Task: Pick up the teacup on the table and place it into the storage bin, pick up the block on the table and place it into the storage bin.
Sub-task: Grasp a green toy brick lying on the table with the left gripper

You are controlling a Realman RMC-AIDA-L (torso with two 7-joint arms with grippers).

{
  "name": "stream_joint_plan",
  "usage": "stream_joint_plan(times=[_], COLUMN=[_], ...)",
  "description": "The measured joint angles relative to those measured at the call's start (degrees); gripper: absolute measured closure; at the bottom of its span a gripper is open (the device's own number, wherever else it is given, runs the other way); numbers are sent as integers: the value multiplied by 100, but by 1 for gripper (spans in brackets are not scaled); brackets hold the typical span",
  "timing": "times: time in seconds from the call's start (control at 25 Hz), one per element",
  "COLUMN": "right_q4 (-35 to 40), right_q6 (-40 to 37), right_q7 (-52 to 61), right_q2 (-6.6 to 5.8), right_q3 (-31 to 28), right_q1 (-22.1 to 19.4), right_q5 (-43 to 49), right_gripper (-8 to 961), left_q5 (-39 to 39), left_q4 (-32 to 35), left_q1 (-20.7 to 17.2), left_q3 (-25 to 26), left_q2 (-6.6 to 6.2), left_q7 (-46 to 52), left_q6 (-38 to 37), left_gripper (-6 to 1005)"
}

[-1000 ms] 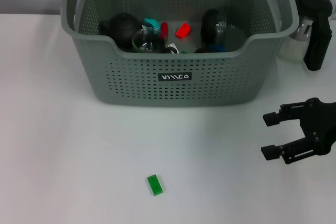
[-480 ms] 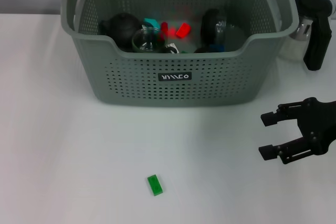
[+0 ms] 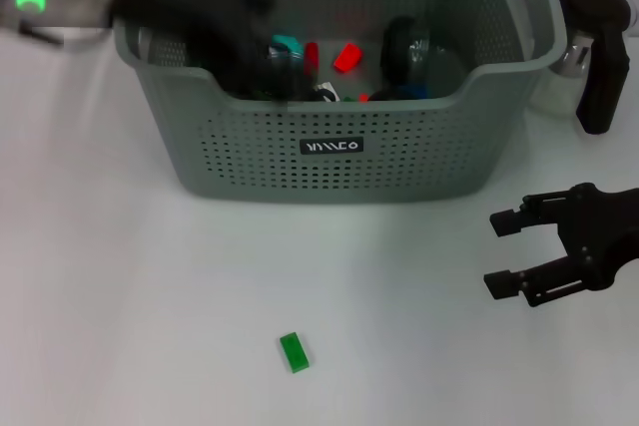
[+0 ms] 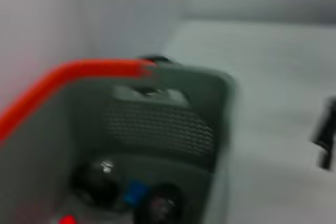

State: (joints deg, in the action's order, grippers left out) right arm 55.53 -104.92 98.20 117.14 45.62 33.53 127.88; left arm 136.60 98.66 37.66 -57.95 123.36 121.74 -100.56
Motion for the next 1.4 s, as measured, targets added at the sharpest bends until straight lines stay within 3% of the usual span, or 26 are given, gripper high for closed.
stream_joint_plan(times=[0.08, 0.2, 0.4, 0.72, 1.08, 1.4], right_q4=[-59, -121, -181, -245, -263, -263], right_q6=[31, 80, 117, 195, 257, 294], right_q7=[6, 14, 15, 65, 85, 110], right_q2=[1, 2, 10, 19, 19, 19], right_q3=[0, 3, 9, 13, 18, 17], right_q1=[29, 72, 136, 176, 183, 185], right_q5=[0, 2, 8, 10, 9, 9], right_gripper=[26, 26, 26, 26, 26, 26], left_q5=[18, 318, 1339, 1964, 1764, 1505], left_q4=[419, 803, 640, -147, -1111, -1596], left_q1=[-413, -860, -1041, -848, -510, -317], left_q3=[-591, -1617, -2877, -3815, -4541, -4568], left_q2=[85, 93, 117, 121, 132, 136], left_q7=[-77, 61, 759, 1418, 1918, 2144], left_q6=[-95, -86, -13, 254, 523, 801], left_gripper=[67, 58, 43, 33, 34, 41])
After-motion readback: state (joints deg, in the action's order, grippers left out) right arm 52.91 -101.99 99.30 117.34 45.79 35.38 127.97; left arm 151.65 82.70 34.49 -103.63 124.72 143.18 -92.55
